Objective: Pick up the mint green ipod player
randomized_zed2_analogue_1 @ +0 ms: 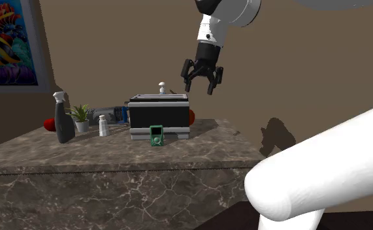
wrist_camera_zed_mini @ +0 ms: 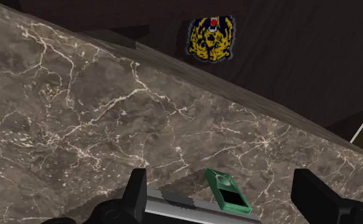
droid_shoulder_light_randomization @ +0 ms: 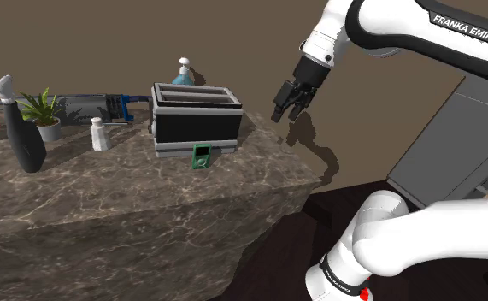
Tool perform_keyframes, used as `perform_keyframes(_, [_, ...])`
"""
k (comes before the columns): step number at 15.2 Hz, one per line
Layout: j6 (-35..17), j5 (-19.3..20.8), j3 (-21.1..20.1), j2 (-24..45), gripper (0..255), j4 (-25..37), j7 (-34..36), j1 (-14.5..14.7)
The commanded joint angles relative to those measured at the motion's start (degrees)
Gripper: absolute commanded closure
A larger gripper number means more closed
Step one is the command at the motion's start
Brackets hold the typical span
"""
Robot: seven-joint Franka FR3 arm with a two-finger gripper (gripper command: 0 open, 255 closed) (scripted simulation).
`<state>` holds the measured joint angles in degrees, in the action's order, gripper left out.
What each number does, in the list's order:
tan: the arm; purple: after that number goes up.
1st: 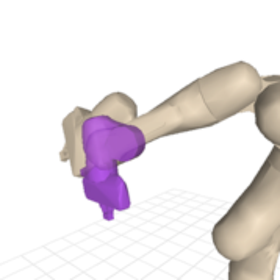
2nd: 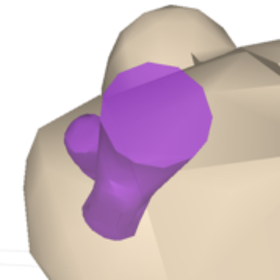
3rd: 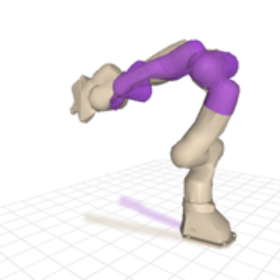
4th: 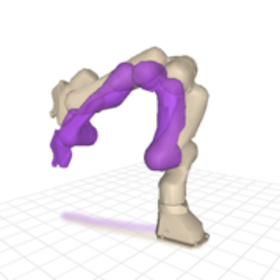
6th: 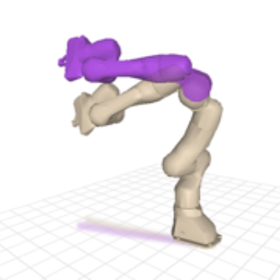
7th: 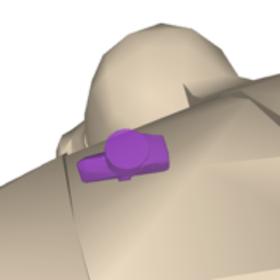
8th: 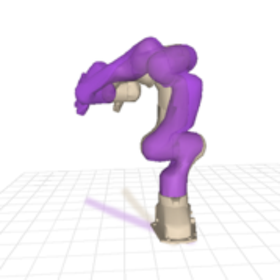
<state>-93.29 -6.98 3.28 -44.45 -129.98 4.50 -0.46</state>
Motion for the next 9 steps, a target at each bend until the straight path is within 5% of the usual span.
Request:
perform_keyframes(1, [0.0, 0.0, 0.0, 0.0, 0, 0.0, 0.0, 0.0])
perform_keyframes(9, [-9.4, 1.1, -4.3, 15.6, 0, 3.4, 1.0, 1.7])
